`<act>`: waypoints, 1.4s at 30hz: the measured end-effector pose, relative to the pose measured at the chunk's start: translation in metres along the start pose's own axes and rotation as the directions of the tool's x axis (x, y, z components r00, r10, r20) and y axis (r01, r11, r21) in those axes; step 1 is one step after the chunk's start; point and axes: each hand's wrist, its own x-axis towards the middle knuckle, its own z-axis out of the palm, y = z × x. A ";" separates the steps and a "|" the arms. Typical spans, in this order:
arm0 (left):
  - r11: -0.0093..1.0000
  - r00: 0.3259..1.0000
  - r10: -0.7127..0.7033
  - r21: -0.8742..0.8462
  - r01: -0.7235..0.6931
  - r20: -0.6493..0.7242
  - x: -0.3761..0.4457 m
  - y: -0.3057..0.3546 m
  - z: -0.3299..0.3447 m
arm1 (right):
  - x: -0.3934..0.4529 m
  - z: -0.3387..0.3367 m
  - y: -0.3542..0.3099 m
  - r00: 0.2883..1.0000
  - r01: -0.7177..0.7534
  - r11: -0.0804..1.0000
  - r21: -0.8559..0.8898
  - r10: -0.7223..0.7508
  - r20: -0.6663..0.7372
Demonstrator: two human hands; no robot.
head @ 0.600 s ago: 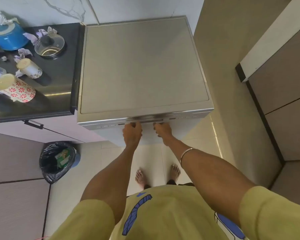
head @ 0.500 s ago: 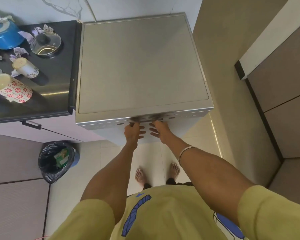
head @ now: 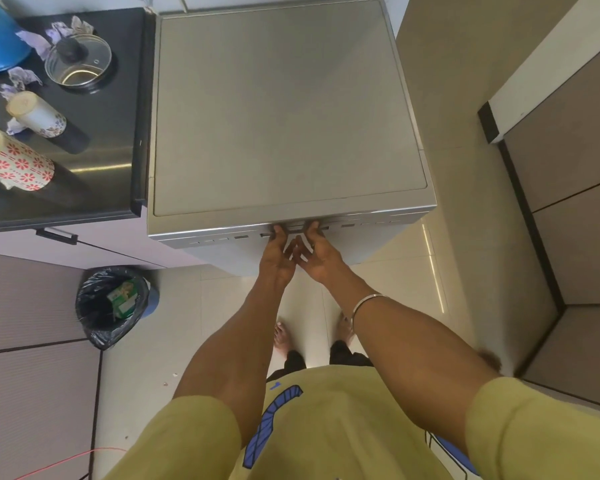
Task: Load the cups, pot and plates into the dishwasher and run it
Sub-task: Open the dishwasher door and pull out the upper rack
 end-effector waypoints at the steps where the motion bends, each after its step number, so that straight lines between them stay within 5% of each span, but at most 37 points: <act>1: 1.000 1.000 0.003 0.005 -0.003 -0.014 -0.001 0.000 0.002 | 0.001 0.001 0.002 1.000 0.007 1.000 0.009 -0.007 -0.001; 6: 0.997 0.998 0.036 0.068 -0.033 -0.052 0.007 -0.007 0.003 | 0.003 0.005 0.002 0.999 0.023 0.992 -0.125 -0.028 -0.038; 12: 0.989 0.954 0.067 0.143 -0.025 -0.292 0.007 -0.017 0.002 | 0.003 0.004 0.013 0.964 0.016 0.957 -0.288 -0.092 -0.251; 18: 0.916 0.942 0.183 0.396 -0.059 -0.282 -0.002 -0.015 -0.012 | -0.009 -0.020 0.010 0.911 0.092 0.748 -0.657 -0.330 -0.248; 22: 0.500 0.907 0.364 0.866 0.002 -0.212 -0.006 -0.005 -0.026 | -0.020 -0.015 0.001 0.940 -0.004 0.376 -0.927 -0.315 -0.132; 25: 0.208 0.789 0.587 0.976 0.067 -0.179 -0.009 -0.007 -0.025 | -0.026 -0.009 -0.006 0.852 -0.066 0.092 -0.994 -0.512 -0.104; 31: -0.360 0.587 0.710 0.917 -0.172 0.389 -0.016 0.003 -0.015 | -0.029 -0.011 0.002 0.652 0.026 -0.112 -0.993 -0.752 0.102; 35: -0.482 0.557 0.645 0.844 -0.235 0.523 -0.010 0.010 -0.026 | -0.032 -0.005 0.000 0.531 0.139 -0.300 -0.944 -0.782 0.327; 38: -0.530 0.533 0.588 0.787 -0.315 0.609 -0.008 0.006 -0.037 | -0.028 -0.006 0.004 0.534 0.083 -0.379 -0.922 -0.764 0.362; 42: -0.533 0.599 0.496 0.765 -0.362 0.629 -0.011 -0.001 -0.041 | -0.025 -0.017 0.010 0.558 0.090 -0.479 -0.873 -0.702 0.443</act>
